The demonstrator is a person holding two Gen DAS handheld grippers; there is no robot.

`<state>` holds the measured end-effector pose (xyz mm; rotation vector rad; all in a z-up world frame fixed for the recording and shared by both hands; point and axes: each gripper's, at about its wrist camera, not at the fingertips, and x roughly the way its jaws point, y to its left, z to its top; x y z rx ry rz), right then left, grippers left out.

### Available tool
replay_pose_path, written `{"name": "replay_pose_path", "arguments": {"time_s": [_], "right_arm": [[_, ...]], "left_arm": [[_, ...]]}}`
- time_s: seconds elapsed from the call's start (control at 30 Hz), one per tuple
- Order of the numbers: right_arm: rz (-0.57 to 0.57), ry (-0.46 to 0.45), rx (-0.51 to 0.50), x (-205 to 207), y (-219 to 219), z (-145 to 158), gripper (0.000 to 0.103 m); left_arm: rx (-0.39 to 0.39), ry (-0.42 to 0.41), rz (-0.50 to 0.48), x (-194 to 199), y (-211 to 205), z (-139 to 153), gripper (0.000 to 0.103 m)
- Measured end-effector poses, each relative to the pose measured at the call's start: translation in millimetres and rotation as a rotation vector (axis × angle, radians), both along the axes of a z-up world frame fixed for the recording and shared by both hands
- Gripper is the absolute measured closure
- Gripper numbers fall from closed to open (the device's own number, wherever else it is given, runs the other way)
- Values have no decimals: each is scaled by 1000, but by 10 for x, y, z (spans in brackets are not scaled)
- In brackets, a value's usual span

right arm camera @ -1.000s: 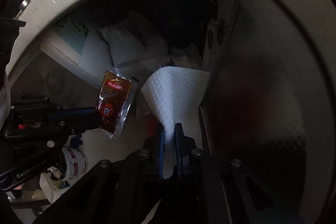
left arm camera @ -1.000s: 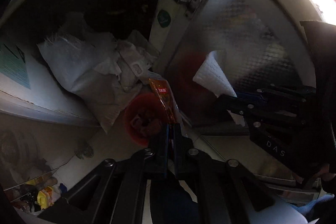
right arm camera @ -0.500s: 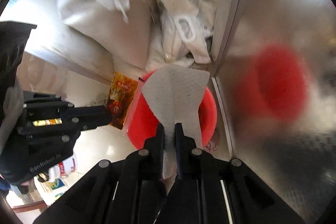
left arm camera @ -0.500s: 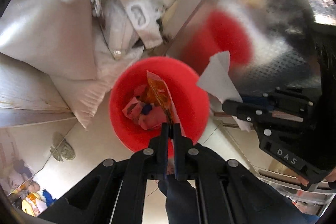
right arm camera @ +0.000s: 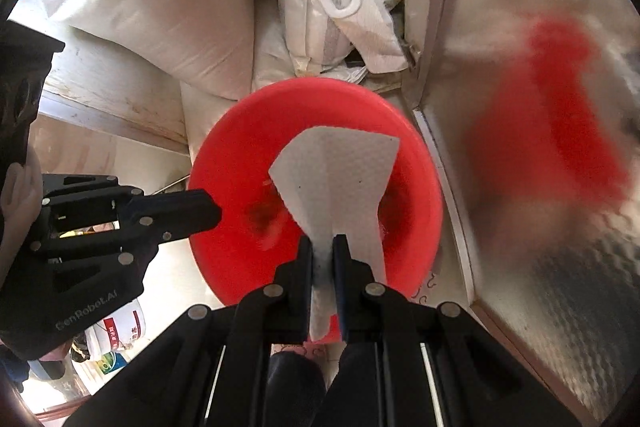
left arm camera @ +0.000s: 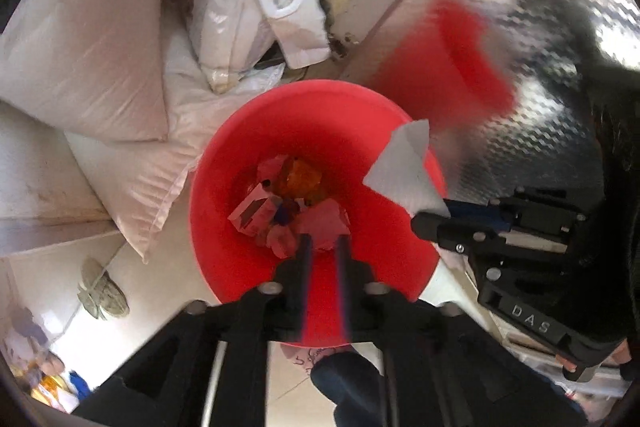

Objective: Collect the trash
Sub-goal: 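Open both grippers to drop the sachet and cloth into the red bucket, then raise both tools back over the counter toward the yeast packet and spoon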

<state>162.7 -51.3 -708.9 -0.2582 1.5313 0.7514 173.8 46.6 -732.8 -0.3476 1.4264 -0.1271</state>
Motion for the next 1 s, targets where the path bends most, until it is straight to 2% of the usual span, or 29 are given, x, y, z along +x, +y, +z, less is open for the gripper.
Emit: {"name": "replay_pose_path", "arguments": {"time_s": [0.03,0.1,0.13,0.17,0.23,0.3,0.37,0.47,0.7,1.0], "right_arm": [[7,9,-4,-2,20,5,91],[27,6,-9,-54,-17,83,73],[36,-9,-11,-74,-20,117,60],[44,-38,-26,-89,-15,152,54],[59,-70,-48,-129,-39,204,45],[76,-78,-55,-175,-46,264,39],[94,-86,-64,-198,-50,349,35],[90,-107,-71,-264,-78,607,35],[55,-203,-82,-431,-151,1518,30],[49,-286,-58,-515,-116,2625,13]], "left_arm": [[-7,2,6,-6,16,-3,61],[-6,-9,4,-24,20,22,53],[15,-14,0,-43,20,53,47],[36,-16,-4,-63,24,86,44],[65,-11,-11,-101,34,150,30],[80,-15,-20,-153,36,272,24],[84,-23,-22,-208,38,424,22],[88,-40,2,-305,41,756,21],[121,-75,75,-536,99,1678,21],[184,-122,115,-776,142,2962,19]]}}
